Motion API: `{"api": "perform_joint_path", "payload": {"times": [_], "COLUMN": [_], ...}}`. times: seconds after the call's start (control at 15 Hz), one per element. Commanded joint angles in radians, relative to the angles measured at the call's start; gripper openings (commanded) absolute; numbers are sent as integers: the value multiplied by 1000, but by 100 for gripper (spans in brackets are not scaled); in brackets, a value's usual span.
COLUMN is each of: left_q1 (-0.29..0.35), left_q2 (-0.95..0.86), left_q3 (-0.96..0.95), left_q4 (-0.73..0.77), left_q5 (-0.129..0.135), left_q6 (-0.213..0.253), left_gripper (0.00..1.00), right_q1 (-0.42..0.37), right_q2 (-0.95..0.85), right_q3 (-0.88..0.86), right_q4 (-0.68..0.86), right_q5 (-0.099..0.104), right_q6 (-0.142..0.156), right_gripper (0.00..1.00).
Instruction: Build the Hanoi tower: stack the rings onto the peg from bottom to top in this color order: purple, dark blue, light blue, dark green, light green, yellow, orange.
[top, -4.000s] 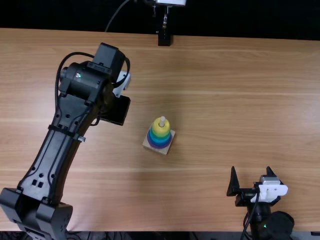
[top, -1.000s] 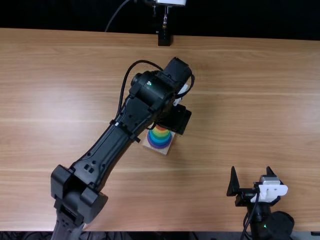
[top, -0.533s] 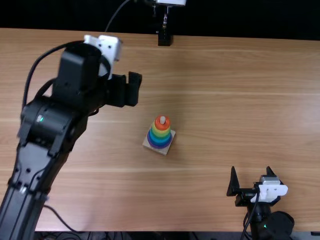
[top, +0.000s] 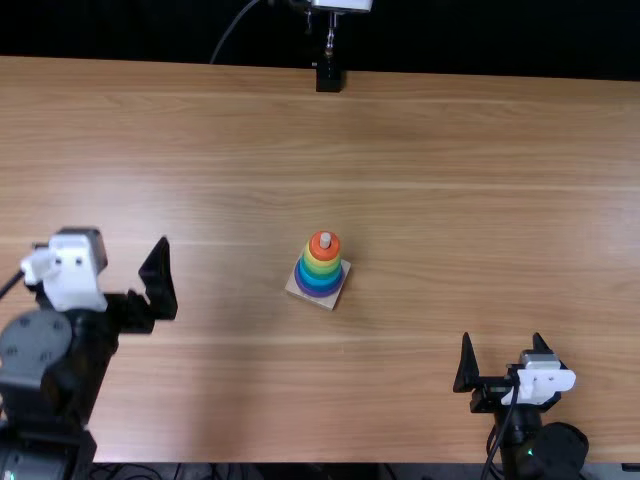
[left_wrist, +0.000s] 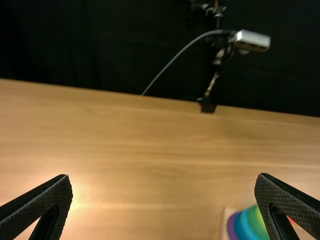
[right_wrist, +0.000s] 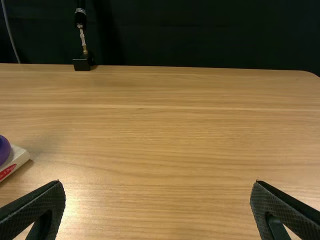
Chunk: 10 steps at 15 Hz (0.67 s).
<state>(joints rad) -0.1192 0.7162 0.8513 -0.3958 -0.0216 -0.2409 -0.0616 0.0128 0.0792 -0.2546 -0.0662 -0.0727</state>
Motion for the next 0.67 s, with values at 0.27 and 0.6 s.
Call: {"api": "perform_joint_path", "payload": {"times": [0.27, 0.6], "left_q1": [43, 62], "left_q2": [-445, -678], "left_q3": [-443, -647], "left_q4": [6, -6], "left_q5": [-50, -48], "left_q6": [176, 189], "left_gripper": [100, 100], "right_q1": [-14, -14], "right_q2": [-13, -13], "right_q3": [-62, -62], "right_q4": [-70, -70], "right_q5": [2, 2], "right_q6": [-1, -1], "right_gripper": [100, 100]}}
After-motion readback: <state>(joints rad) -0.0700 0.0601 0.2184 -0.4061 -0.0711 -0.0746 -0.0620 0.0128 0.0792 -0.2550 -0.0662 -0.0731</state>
